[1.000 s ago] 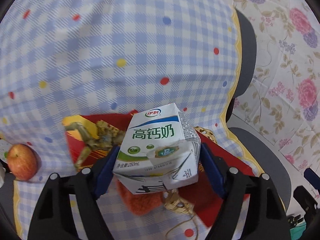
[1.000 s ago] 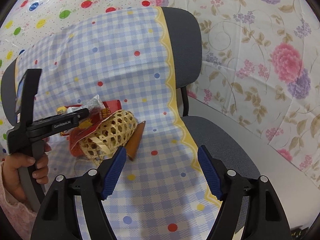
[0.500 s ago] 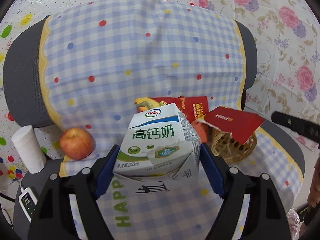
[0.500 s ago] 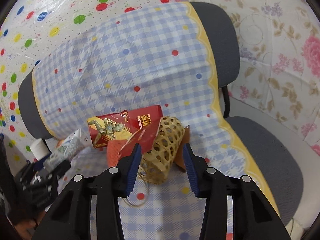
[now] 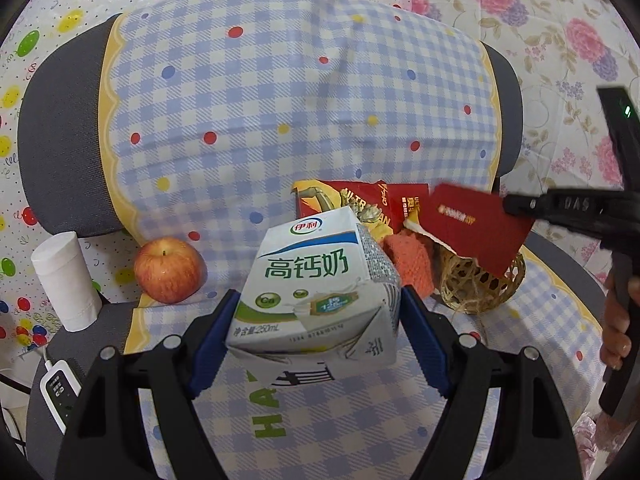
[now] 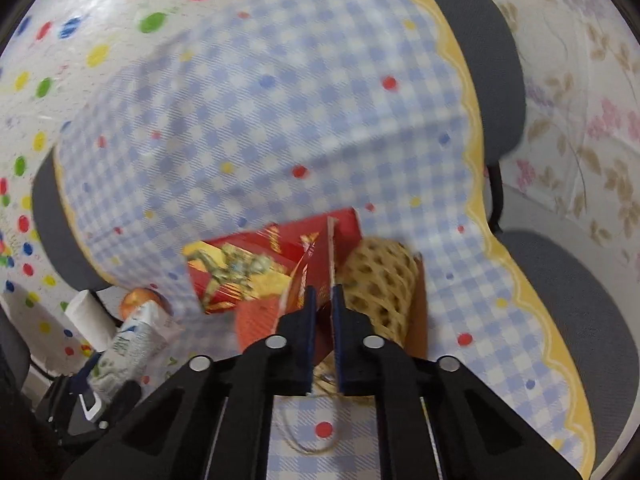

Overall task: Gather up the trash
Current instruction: 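Hold the milk carton in the left gripper while right gripper grasps the red card, then carry carton and red card over the bin and open both grippers, then move both grippers back over the chair seat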

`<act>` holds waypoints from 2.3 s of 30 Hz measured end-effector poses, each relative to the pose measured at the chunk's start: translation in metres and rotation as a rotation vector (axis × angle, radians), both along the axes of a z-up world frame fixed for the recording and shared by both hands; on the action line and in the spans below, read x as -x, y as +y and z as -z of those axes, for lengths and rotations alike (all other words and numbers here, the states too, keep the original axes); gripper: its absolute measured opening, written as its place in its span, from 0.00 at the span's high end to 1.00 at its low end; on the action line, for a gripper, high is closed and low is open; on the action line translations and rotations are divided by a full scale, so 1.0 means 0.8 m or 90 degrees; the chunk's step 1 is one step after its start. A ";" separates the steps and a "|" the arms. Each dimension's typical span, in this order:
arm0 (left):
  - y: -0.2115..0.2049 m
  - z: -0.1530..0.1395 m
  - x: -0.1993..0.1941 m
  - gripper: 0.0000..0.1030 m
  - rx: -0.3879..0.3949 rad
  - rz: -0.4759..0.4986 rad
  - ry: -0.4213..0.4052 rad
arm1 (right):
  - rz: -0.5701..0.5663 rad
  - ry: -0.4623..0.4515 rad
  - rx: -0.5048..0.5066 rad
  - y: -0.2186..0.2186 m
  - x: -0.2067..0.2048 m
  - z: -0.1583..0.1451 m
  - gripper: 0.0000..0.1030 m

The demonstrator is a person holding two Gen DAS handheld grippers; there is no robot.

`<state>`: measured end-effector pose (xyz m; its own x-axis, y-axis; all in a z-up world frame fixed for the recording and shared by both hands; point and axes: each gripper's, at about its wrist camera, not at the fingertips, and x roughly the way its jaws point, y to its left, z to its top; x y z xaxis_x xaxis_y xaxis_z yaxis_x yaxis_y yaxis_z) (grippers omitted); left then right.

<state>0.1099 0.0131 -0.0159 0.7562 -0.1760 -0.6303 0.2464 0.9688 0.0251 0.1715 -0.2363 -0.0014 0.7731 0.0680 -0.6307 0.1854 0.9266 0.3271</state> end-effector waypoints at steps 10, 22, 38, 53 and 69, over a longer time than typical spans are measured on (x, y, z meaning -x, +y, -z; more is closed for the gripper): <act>-0.008 -0.037 0.055 0.25 0.010 0.049 -0.041 | -0.020 -0.083 0.122 0.036 0.109 -0.072 0.99; -0.074 -0.038 0.165 0.25 0.021 0.190 -0.045 | 0.077 -0.073 0.122 0.009 0.283 -0.051 0.99; -0.202 0.027 0.301 0.25 0.014 0.443 0.024 | 0.252 0.042 0.131 -0.027 0.487 0.008 0.99; -0.301 0.067 0.357 0.24 -0.013 0.557 0.078 | 0.366 0.117 0.055 -0.073 0.575 0.069 0.98; -0.275 0.044 0.315 0.10 0.002 0.479 0.057 | 0.380 0.077 0.055 -0.095 0.562 0.056 0.63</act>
<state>-0.1419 -0.2069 -0.0510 0.3778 -0.6263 -0.6820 0.8421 0.5386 -0.0281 -0.2782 -0.3119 -0.0464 0.5842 -0.4102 -0.7003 0.7119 0.6734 0.1994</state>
